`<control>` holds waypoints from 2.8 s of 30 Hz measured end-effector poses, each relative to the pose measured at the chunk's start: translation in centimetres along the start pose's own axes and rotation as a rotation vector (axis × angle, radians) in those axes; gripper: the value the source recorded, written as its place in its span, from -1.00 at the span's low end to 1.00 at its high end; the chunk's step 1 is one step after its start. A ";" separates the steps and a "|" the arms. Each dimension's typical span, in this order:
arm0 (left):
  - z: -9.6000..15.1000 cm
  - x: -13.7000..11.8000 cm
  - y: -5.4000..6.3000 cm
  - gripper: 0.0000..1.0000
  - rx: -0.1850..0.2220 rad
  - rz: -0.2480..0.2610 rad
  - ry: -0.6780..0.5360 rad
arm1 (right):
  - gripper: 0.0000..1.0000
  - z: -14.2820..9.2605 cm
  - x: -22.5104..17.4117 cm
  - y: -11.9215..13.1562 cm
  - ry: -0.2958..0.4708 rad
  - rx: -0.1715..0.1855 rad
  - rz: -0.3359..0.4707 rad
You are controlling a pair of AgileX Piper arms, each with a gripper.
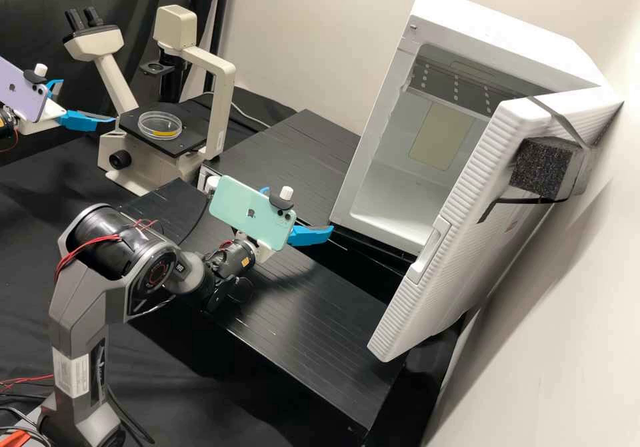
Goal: Move the petri dish to the bench.
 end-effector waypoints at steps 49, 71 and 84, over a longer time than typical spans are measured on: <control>0.0 0.0 0.0 1.00 0.000 0.000 0.000 | 1.00 -19.7 -1.4 -12.3 0.501 0.053 -0.258; 0.0 0.0 0.0 1.00 0.000 0.000 0.000 | 1.00 -22.3 5.0 -19.0 0.390 -0.038 -0.364; 0.0 0.0 0.0 1.00 0.000 0.000 0.000 | 1.00 -21.8 6.8 -21.7 0.290 -0.021 -0.394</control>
